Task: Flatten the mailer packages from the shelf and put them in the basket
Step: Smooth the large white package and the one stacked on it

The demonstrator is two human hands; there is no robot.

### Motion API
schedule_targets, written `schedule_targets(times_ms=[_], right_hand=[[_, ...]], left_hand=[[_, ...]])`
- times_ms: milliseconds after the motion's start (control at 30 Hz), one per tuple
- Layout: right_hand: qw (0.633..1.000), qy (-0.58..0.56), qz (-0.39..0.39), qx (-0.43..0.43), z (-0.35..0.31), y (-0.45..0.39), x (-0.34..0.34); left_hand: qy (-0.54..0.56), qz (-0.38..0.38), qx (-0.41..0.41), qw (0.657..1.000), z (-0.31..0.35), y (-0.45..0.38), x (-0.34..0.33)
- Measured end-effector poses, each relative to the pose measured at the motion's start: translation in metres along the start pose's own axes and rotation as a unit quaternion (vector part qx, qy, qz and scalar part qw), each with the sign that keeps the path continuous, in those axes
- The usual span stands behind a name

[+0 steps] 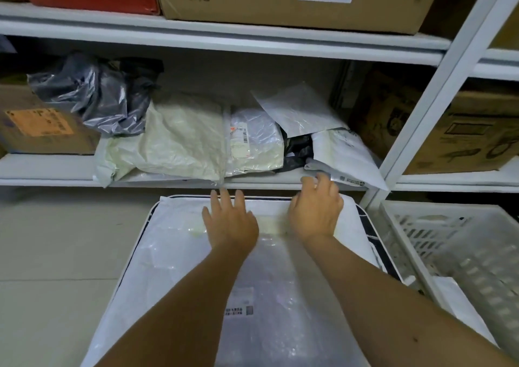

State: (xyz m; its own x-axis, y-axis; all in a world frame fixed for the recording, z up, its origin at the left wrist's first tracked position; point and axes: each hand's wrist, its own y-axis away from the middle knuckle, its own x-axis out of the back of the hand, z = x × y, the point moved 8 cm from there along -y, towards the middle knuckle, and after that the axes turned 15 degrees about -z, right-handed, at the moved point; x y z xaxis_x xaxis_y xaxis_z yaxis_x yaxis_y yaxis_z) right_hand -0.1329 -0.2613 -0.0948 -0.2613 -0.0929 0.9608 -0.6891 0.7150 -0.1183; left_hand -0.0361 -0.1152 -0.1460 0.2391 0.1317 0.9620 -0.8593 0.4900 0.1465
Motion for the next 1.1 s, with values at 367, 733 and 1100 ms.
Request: schedule_targets(times_ms=[367,733,1100], right_hand=[[0.983,0.153,-0.077,0.059,-0.067,-0.137,-0.021],[0.984,0.164,-0.071,0.018,-0.058,-0.148,-0.009],[0.985,0.148,0.019,0.082,-0.073,-0.031,0.083]], left_hand=[[-0.04,0.037,-0.081,0.995,0.037,-0.091,0.004],[-0.009,0.046,-0.105,0.993,0.037,-0.09,0.0],[0.233,0.026,-0.11,0.966,0.036,0.001,0.075]])
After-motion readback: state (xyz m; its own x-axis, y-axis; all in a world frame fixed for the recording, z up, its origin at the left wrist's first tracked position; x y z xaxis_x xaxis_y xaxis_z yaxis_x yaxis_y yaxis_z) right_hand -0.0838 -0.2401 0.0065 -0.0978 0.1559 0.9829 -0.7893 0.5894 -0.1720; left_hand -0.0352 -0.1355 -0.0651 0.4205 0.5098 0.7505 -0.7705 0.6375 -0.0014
